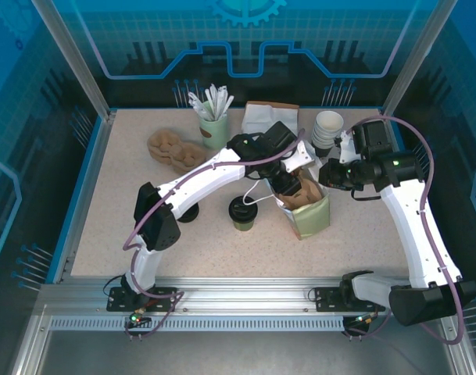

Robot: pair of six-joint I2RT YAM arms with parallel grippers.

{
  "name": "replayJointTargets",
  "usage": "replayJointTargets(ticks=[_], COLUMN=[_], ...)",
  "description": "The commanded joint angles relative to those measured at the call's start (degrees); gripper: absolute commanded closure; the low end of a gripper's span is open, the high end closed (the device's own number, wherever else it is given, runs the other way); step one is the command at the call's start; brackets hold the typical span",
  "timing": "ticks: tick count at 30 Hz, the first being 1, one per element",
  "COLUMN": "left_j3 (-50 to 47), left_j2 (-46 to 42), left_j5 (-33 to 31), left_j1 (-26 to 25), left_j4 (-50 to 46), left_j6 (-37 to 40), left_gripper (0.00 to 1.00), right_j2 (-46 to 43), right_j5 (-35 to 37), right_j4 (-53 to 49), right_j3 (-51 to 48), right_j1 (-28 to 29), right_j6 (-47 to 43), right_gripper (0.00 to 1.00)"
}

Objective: Pack the takeout coffee

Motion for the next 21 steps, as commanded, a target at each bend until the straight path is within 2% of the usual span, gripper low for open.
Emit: replayJointTargets(ticks=[1, 8, 14, 21], left_j3=[2.14, 2.64, 7.28, 8.93], left_j2=[1.2, 2.11, 5.66, 6.96], left_j5=[-0.32, -1.38, -5.57, -5.77], left_j1=[-0.84, -1.8, -3.31, -4.11], left_j4=[0.2, -0.9, -6.57, -7.98], left_j6=[-0.08, 1.82, 4.25, 4.87], left_gripper=[0.61, 0.61, 0.62, 0.61], right_j2=[-0.52, -1.99, -3.18, -3.57], right_j5=[3.48, 6.09, 5.24, 4.98], right_j4=[0.09, 0.66, 2.01, 2.72], right_j3=[-0.57, -0.94, -1.5, -2.43], right_j1=[-0.6, -0.12, 0.82, 1.62], right_j6=[-0.04, 0.98, 1.95, 2.6], right_gripper=[0.86, 0.9, 0.91, 0.91])
